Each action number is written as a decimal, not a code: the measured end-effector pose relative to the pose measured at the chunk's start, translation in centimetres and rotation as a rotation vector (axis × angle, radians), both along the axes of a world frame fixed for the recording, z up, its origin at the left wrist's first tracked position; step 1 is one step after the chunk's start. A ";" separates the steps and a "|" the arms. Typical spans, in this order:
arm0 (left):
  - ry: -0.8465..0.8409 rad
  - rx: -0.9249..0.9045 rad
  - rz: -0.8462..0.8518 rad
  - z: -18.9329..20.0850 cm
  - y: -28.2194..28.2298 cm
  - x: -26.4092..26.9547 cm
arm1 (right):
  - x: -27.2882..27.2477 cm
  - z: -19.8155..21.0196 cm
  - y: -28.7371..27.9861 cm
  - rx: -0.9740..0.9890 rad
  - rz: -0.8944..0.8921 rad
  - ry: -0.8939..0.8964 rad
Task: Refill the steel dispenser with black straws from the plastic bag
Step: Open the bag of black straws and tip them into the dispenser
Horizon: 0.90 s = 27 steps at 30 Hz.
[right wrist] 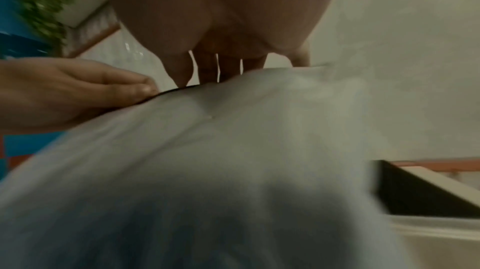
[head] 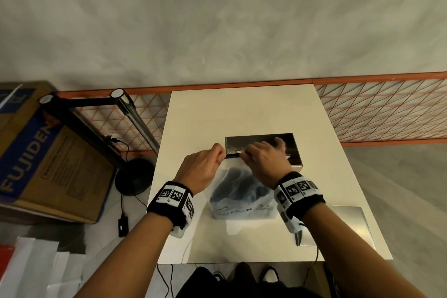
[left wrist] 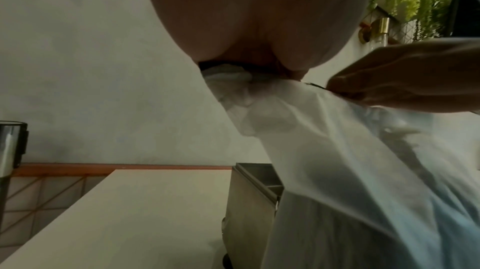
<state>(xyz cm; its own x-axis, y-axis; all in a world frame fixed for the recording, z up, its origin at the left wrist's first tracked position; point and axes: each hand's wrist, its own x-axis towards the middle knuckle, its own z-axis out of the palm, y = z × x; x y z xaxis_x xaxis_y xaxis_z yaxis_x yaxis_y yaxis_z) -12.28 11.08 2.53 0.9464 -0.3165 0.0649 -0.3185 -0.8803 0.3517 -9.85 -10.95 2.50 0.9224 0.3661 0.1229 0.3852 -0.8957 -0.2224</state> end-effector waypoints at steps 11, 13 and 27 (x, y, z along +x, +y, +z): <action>-0.087 -0.069 -0.014 0.1 0.7 -1.0 | -0.4 -0.7 2.7 0.071 0.157 0.038; -0.083 -0.072 0.014 -0.2 1.4 -1.2 | -0.2 -0.4 2.3 0.085 0.136 0.048; 0.085 -0.443 0.119 -0.7 3.4 -2.0 | -0.3 0.0 0.6 0.192 0.075 0.077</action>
<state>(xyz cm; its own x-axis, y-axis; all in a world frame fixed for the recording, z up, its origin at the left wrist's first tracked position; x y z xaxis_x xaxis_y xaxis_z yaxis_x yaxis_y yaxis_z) -14.27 14.44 1.81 0.9822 -0.1648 0.0897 -0.1781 -0.6681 0.7225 -10.15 -10.36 2.53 0.9028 0.4108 0.1272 0.4244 -0.8037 -0.4171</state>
